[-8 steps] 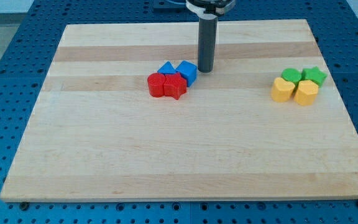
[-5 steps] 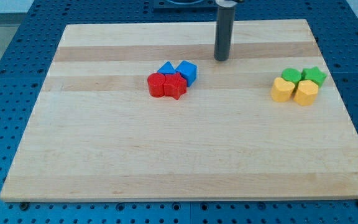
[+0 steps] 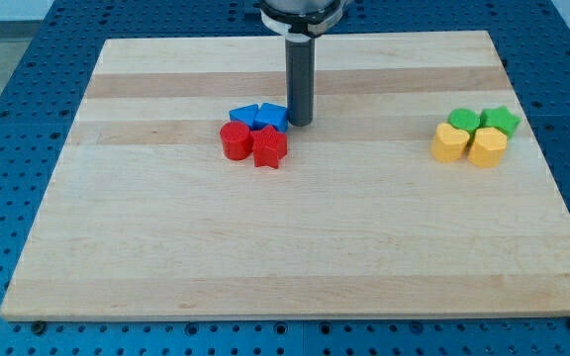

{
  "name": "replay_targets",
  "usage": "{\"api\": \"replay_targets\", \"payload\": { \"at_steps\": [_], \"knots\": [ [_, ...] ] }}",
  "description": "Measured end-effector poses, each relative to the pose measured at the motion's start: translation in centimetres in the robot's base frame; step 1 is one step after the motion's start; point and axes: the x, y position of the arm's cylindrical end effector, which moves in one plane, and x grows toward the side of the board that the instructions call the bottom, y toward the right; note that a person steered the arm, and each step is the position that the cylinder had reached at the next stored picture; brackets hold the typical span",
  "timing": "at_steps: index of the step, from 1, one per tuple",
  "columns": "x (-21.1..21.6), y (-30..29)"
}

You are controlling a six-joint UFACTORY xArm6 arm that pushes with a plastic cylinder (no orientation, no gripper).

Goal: Push both the blue cube and blue triangle towards the left of the board

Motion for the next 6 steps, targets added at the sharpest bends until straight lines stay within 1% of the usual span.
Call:
{"api": "replay_targets", "payload": {
  "at_steps": [1,2,3,5,6],
  "knots": [
    [0.5,1.4],
    [1.8,1.1],
    [1.8,-1.5],
    [0.8,-8.9],
    [-1.0,-12.0]
  ]
}}
